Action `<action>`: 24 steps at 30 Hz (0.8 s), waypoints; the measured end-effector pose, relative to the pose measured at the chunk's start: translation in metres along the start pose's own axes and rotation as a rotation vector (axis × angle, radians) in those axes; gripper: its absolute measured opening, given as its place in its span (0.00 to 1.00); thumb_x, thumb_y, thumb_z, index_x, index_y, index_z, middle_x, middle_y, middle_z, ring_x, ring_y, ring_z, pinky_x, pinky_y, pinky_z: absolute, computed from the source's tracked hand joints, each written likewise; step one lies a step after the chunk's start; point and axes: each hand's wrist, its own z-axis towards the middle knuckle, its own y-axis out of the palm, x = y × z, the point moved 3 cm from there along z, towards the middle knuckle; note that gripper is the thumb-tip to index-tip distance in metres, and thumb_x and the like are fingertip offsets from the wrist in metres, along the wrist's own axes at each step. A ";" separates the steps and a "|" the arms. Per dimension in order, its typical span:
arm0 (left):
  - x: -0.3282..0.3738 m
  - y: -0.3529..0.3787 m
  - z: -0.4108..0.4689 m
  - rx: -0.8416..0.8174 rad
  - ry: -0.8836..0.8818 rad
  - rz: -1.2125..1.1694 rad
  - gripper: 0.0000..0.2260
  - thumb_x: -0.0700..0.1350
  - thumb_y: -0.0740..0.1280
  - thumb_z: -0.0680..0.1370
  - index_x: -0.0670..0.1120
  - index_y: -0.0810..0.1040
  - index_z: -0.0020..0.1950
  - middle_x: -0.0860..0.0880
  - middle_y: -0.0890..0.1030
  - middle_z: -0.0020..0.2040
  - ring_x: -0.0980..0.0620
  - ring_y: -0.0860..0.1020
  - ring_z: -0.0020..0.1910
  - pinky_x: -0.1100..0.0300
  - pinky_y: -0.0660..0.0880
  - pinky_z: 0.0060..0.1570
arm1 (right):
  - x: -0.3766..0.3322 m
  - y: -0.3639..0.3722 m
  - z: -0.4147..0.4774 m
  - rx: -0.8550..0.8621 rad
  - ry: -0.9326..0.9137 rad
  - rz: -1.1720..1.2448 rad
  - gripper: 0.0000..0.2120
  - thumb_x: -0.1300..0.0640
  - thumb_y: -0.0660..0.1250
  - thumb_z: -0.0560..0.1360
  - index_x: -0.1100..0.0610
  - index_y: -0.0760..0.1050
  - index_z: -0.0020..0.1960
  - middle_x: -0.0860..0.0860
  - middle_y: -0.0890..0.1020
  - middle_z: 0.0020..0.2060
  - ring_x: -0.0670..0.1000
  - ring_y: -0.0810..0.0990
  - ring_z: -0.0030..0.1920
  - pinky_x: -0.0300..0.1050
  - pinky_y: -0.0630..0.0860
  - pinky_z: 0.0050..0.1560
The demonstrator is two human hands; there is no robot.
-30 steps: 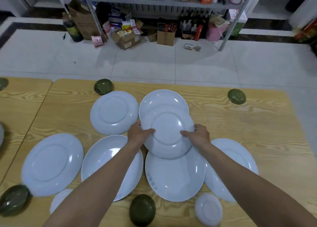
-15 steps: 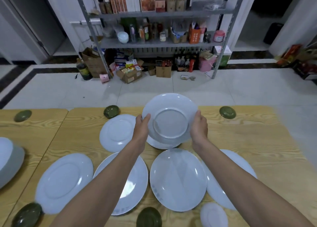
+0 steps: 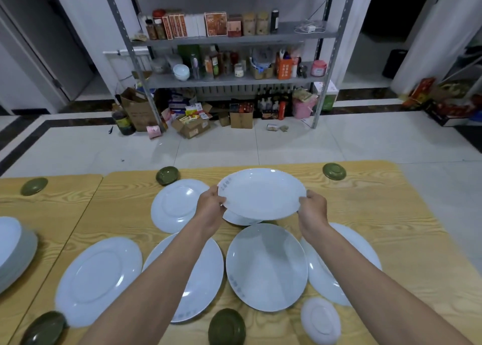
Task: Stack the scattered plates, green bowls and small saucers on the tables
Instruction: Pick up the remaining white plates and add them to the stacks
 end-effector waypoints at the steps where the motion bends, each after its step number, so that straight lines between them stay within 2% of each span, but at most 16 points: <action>1: -0.003 -0.001 -0.001 -0.034 0.012 0.042 0.20 0.25 0.53 0.77 0.38 0.74 0.63 0.43 0.81 0.57 0.46 0.80 0.53 0.60 0.79 0.48 | 0.001 -0.004 -0.003 -0.052 0.013 -0.004 0.12 0.74 0.55 0.73 0.62 0.73 0.46 0.54 0.75 0.38 0.55 0.71 0.39 0.44 0.70 0.36; 3: -0.006 -0.005 0.000 -0.049 0.020 0.096 0.24 0.25 0.53 0.77 0.40 0.72 0.69 0.44 0.80 0.62 0.47 0.79 0.58 0.60 0.79 0.50 | 0.004 -0.010 -0.008 -0.166 0.083 0.033 0.13 0.75 0.58 0.76 0.62 0.75 0.53 0.57 0.81 0.45 0.58 0.79 0.42 0.47 0.79 0.35; 5: -0.009 -0.009 0.003 -0.055 0.011 0.118 0.23 0.26 0.54 0.78 0.38 0.71 0.71 0.43 0.78 0.65 0.45 0.78 0.62 0.60 0.79 0.51 | 0.010 -0.015 -0.009 -0.234 0.172 0.082 0.13 0.76 0.61 0.76 0.63 0.75 0.56 0.60 0.82 0.50 0.61 0.82 0.48 0.49 0.82 0.33; 9: -0.013 -0.010 0.008 -0.100 -0.013 0.179 0.23 0.30 0.59 0.79 0.40 0.68 0.74 0.45 0.75 0.69 0.46 0.76 0.65 0.54 0.74 0.64 | 0.022 -0.024 -0.006 -0.182 0.275 0.182 0.16 0.80 0.60 0.73 0.65 0.75 0.54 0.63 0.80 0.56 0.66 0.79 0.57 0.53 0.82 0.34; 11: -0.010 -0.007 0.007 -0.090 0.041 0.294 0.20 0.35 0.61 0.81 0.44 0.71 0.72 0.51 0.75 0.67 0.49 0.74 0.66 0.54 0.71 0.67 | 0.024 -0.027 -0.003 -0.125 0.285 0.227 0.19 0.80 0.59 0.73 0.62 0.76 0.56 0.61 0.80 0.56 0.66 0.79 0.58 0.58 0.82 0.40; 13: -0.006 -0.007 0.005 -0.016 0.143 0.501 0.14 0.40 0.63 0.82 0.48 0.76 0.66 0.53 0.76 0.63 0.50 0.72 0.65 0.58 0.68 0.65 | 0.023 -0.030 0.002 -0.060 0.246 0.240 0.22 0.79 0.60 0.73 0.59 0.77 0.58 0.59 0.81 0.55 0.67 0.79 0.59 0.67 0.79 0.52; 14: -0.007 -0.010 0.008 0.016 0.204 0.677 0.15 0.43 0.63 0.82 0.48 0.74 0.69 0.52 0.75 0.66 0.48 0.71 0.68 0.57 0.66 0.65 | 0.021 -0.031 0.004 -0.028 0.214 0.227 0.23 0.79 0.61 0.72 0.58 0.78 0.60 0.58 0.82 0.55 0.66 0.79 0.58 0.70 0.76 0.57; 16: -0.012 -0.018 0.013 0.010 0.313 1.101 0.23 0.48 0.63 0.82 0.46 0.65 0.76 0.49 0.67 0.75 0.47 0.63 0.75 0.55 0.62 0.70 | 0.014 -0.033 0.006 0.023 0.150 0.204 0.27 0.77 0.62 0.73 0.57 0.76 0.66 0.53 0.83 0.52 0.61 0.81 0.52 0.70 0.73 0.60; 18: -0.022 -0.022 0.020 -0.050 0.417 1.418 0.26 0.50 0.62 0.82 0.46 0.61 0.78 0.48 0.60 0.79 0.48 0.54 0.79 0.54 0.58 0.73 | 0.008 -0.032 0.007 0.062 0.108 0.225 0.28 0.77 0.62 0.74 0.57 0.74 0.69 0.49 0.82 0.47 0.55 0.81 0.46 0.68 0.73 0.62; 21: -0.033 -0.021 0.029 -0.073 0.507 1.620 0.26 0.53 0.59 0.83 0.46 0.59 0.79 0.47 0.57 0.80 0.47 0.51 0.79 0.54 0.55 0.75 | 0.004 -0.028 0.013 0.108 0.103 0.268 0.22 0.77 0.62 0.74 0.57 0.77 0.62 0.49 0.82 0.48 0.51 0.80 0.43 0.62 0.76 0.62; 24: -0.044 -0.020 0.038 -0.077 0.494 1.673 0.26 0.53 0.59 0.83 0.45 0.60 0.78 0.46 0.57 0.79 0.45 0.52 0.79 0.51 0.56 0.75 | 0.009 -0.026 0.023 0.163 0.129 0.285 0.18 0.76 0.64 0.74 0.60 0.78 0.59 0.49 0.82 0.45 0.53 0.81 0.45 0.61 0.77 0.60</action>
